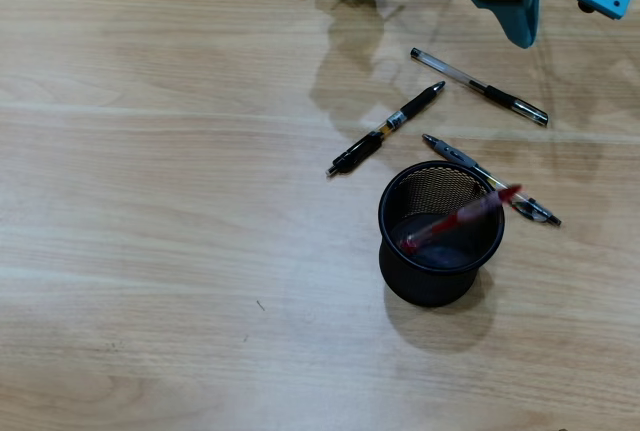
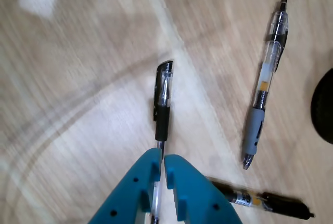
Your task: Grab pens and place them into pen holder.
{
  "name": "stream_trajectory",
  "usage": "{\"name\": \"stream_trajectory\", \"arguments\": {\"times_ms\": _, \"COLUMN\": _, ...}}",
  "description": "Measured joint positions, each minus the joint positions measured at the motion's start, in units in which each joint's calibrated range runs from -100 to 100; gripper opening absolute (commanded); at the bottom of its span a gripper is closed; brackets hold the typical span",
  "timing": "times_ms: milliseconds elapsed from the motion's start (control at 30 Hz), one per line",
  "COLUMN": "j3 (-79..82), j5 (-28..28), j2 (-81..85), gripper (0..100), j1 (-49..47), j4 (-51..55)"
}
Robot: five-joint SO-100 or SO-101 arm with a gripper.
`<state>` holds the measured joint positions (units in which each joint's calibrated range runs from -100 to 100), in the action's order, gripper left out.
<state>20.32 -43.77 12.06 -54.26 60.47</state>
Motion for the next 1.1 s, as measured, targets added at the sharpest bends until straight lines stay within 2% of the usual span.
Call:
{"name": "stream_trajectory", "arguments": {"times_ms": 100, "j3": -1.6, "j5": -3.38, "j2": -1.1, "gripper": 5, "j1": 0.0, "j4": 4.49}}
{"name": "stream_trajectory", "arguments": {"times_ms": 200, "j3": -3.73, "j5": -5.31, "j2": -2.38, "gripper": 13, "j1": 0.0, "j4": 8.98}}
{"name": "stream_trajectory", "arguments": {"times_ms": 467, "j3": -9.32, "j5": -6.19, "j2": -6.54, "gripper": 31, "j1": 0.0, "j4": 13.98}}
{"name": "stream_trajectory", "arguments": {"times_ms": 733, "j3": -11.36, "j5": -6.4, "j2": -14.7, "gripper": 31, "j1": -0.86, "j4": 13.9}}
{"name": "stream_trajectory", "arguments": {"times_ms": 900, "j3": -11.54, "j5": -8.63, "j2": -19.46, "gripper": 31, "j1": -4.1, "j4": 13.9}}
{"name": "stream_trajectory", "arguments": {"times_ms": 1100, "j3": -11.54, "j5": -9.21, "j2": -23.62, "gripper": 22, "j1": -4.76, "j4": 10.19}}
